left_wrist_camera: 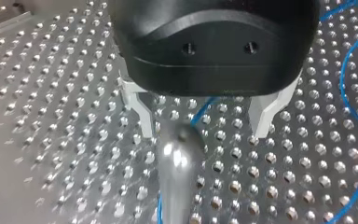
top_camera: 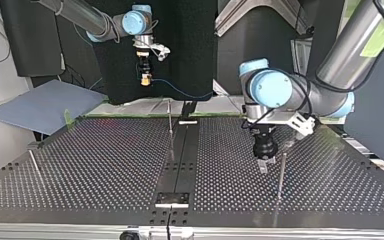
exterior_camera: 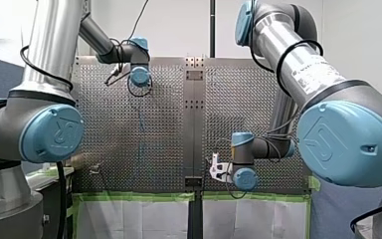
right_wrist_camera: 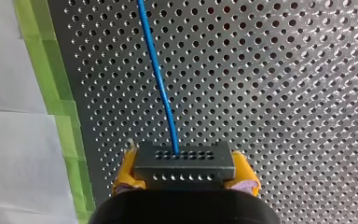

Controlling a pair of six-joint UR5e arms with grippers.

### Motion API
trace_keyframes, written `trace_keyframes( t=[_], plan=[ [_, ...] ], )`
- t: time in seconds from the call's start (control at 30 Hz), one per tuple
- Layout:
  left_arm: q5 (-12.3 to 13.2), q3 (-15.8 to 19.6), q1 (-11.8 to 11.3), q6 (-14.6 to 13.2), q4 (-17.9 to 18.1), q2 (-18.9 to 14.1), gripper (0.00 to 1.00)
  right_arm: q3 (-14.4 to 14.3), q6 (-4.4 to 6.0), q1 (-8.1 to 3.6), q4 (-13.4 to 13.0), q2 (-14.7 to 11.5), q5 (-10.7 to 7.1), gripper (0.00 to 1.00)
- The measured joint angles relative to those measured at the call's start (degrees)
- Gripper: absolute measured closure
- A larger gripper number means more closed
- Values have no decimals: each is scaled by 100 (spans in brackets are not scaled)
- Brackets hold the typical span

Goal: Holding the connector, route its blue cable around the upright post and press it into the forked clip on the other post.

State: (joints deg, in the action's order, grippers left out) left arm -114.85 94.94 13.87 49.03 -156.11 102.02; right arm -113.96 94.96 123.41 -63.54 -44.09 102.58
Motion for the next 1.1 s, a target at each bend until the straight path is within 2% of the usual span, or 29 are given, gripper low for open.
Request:
trace_keyframes(
  t=[0.3, 0.73, 1.1],
  plan=[
    [-179, -186, 34, 34, -39, 239, 0, 24, -2, 24, 30, 0, 1, 100],
    [-177, -198, -45, 116, -6, 265, 0, 43, 0, 44, 31, 0, -1, 100],
    [-236, -167, 51, 164, -43, 554, 0, 45, -1, 56, 34, 0, -1, 100]
  ],
)
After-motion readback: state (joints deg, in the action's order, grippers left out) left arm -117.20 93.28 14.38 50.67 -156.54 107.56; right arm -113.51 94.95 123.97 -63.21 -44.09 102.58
